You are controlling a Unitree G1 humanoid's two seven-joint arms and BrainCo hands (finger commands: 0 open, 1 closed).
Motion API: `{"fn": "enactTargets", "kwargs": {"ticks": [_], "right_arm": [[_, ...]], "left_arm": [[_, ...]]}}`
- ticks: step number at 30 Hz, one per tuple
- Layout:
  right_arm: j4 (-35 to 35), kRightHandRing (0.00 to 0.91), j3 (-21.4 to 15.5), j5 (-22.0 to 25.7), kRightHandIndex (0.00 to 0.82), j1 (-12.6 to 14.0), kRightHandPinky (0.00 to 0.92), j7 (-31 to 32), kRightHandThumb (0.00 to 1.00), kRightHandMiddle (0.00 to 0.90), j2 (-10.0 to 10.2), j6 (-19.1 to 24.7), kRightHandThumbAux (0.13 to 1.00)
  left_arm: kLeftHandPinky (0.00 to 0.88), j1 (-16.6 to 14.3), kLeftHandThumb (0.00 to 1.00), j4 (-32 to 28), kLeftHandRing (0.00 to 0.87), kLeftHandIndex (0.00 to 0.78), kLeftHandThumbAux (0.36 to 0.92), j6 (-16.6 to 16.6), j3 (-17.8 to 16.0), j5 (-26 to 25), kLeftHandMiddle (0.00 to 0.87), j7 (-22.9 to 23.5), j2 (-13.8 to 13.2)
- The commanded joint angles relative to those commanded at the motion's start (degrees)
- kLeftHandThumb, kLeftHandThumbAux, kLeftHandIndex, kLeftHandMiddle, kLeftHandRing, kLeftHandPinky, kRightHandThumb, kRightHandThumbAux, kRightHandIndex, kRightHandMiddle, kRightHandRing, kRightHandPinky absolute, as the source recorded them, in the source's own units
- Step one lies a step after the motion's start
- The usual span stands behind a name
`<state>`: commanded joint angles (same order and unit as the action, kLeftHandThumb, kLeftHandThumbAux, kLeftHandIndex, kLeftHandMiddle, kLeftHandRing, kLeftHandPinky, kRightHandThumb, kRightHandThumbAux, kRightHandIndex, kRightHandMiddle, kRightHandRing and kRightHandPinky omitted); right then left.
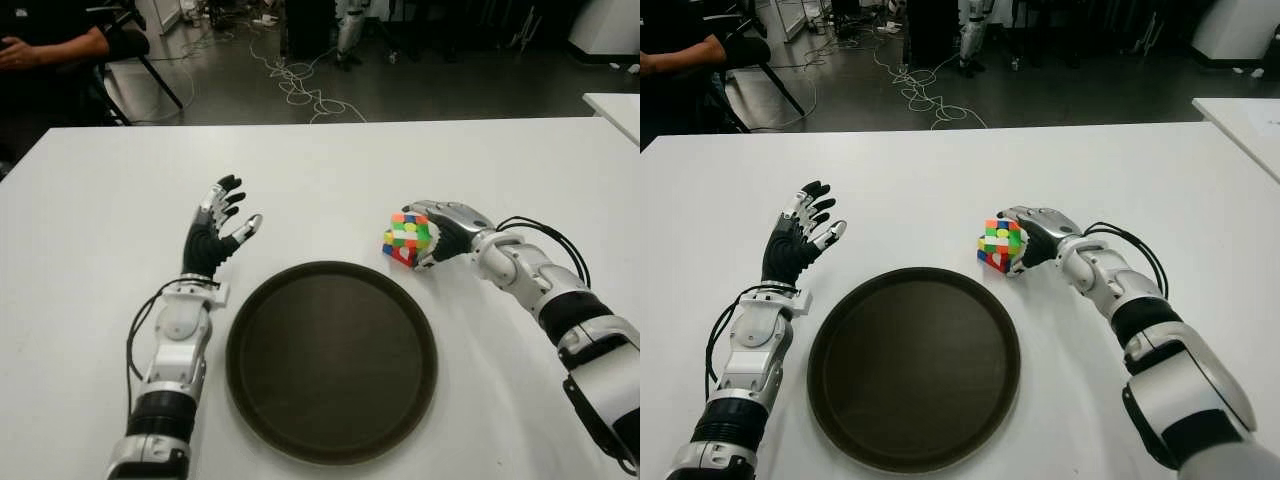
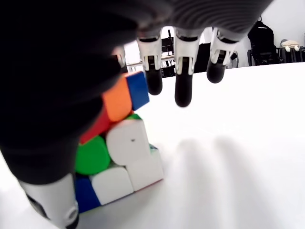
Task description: Pick up the Rubik's Cube and put it in the plate
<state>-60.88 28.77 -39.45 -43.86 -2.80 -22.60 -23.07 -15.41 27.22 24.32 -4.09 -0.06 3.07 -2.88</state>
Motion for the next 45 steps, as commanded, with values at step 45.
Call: {"fn": "enactTargets", "kwargs": {"ticks": [45], "right_arm": [[0.9, 0.196, 1.6, -0.8, 0.107, 0.3, 0.227, 1.6, 0.0, 0.157, 1.4, -0.9, 0.774]], "left_arm": [[0.112, -0.5, 0.048, 1.2, 0.14, 0.086, 0.733, 0.8, 0.3, 0.7, 0.162, -0.8, 0.1]]}}
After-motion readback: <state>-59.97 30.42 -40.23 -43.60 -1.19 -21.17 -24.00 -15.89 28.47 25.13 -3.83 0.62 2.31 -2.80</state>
